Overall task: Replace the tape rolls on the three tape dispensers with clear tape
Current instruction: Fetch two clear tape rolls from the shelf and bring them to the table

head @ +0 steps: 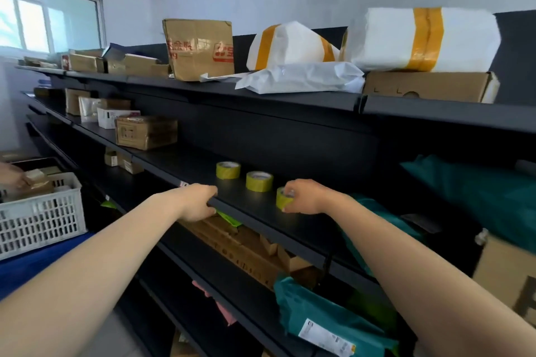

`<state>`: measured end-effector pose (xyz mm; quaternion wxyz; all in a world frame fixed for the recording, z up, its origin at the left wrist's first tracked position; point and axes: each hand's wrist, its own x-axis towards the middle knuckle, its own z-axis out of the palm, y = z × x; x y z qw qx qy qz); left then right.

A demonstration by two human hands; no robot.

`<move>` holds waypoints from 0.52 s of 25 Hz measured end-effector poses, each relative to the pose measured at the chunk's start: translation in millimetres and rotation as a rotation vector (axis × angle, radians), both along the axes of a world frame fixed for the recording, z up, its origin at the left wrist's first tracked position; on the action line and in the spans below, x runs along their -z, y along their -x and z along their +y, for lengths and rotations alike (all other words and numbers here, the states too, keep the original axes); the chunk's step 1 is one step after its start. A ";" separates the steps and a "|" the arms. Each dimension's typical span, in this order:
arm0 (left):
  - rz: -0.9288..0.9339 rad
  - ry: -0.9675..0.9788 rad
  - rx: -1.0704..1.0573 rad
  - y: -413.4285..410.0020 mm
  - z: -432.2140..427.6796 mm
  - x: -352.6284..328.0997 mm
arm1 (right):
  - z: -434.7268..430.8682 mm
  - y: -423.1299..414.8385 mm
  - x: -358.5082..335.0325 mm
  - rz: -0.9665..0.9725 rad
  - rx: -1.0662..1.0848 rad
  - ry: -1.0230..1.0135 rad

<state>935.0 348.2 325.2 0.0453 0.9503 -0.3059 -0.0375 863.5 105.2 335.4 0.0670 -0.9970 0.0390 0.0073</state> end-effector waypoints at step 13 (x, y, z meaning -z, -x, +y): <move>-0.068 -0.023 0.127 -187.4 -72.3 13.3 | -52.6 -149.5 35.6 0.049 0.232 -0.089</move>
